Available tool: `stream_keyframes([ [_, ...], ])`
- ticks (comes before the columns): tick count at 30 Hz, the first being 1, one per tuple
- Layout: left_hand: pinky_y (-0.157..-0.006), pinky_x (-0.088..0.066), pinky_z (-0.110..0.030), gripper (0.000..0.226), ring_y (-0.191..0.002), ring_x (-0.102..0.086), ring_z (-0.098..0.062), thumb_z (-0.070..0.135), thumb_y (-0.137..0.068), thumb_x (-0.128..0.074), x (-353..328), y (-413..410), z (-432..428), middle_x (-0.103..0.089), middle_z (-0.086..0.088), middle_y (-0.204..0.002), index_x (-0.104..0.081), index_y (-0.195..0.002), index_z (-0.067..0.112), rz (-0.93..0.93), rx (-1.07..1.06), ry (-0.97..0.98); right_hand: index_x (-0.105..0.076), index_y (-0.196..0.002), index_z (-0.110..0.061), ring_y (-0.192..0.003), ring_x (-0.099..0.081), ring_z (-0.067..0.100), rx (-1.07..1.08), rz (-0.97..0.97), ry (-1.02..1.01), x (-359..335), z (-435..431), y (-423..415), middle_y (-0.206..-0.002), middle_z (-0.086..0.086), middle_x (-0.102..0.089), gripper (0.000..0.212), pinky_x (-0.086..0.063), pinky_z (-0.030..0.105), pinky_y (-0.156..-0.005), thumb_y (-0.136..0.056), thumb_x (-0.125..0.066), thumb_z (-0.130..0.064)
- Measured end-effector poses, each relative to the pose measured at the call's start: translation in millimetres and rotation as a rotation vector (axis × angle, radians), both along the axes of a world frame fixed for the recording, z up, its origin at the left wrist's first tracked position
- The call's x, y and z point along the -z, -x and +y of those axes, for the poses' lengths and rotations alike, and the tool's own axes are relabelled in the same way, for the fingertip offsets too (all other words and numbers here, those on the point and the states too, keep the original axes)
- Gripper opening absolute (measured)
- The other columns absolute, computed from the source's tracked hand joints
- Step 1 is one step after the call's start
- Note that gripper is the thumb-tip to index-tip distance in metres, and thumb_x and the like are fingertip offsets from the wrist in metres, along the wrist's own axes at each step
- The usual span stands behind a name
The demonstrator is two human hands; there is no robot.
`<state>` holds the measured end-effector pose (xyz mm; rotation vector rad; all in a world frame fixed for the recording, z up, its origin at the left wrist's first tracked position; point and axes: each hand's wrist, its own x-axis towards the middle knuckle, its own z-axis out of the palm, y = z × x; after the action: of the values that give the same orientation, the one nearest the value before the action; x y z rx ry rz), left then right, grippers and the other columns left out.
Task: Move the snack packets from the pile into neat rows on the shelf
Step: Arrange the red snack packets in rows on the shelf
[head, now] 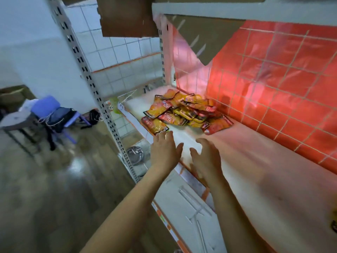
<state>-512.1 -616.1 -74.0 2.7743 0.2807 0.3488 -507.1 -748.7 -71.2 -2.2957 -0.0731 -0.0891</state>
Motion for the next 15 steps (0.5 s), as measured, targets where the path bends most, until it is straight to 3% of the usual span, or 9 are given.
stream_keyframes([
  [7,-0.095,-0.037,-0.041,0.046,-0.12,-0.042,-0.033,0.04,-0.094,-0.051,-2.6,-56.6,48.4,-0.051,-0.012,-0.132,-0.049,-0.128,0.009,0.022,-0.097,0.029,-0.061,-0.12,-0.01,-0.116,-0.052,0.027,-0.051,-0.029,0.017,4.4,45.5,-64.7,-0.123,0.009,-0.061,0.035,-0.042,0.036,-0.097,-0.086,-0.062,-0.014],
  [15,-0.097,-0.037,-0.041,0.041,-0.121,-0.043,-0.036,0.029,-0.096,-0.05,-11.7,-118.4,89.3,-0.053,-0.016,-0.13,-0.051,-0.129,0.006,-0.01,-0.029,0.035,-0.064,-0.119,-0.011,-0.113,-0.056,0.027,-0.042,-0.125,0.107,1.2,95.7,-117.4,-0.117,0.008,-0.065,0.033,-0.042,0.031,-0.091,-0.087,-0.059,-0.009],
])
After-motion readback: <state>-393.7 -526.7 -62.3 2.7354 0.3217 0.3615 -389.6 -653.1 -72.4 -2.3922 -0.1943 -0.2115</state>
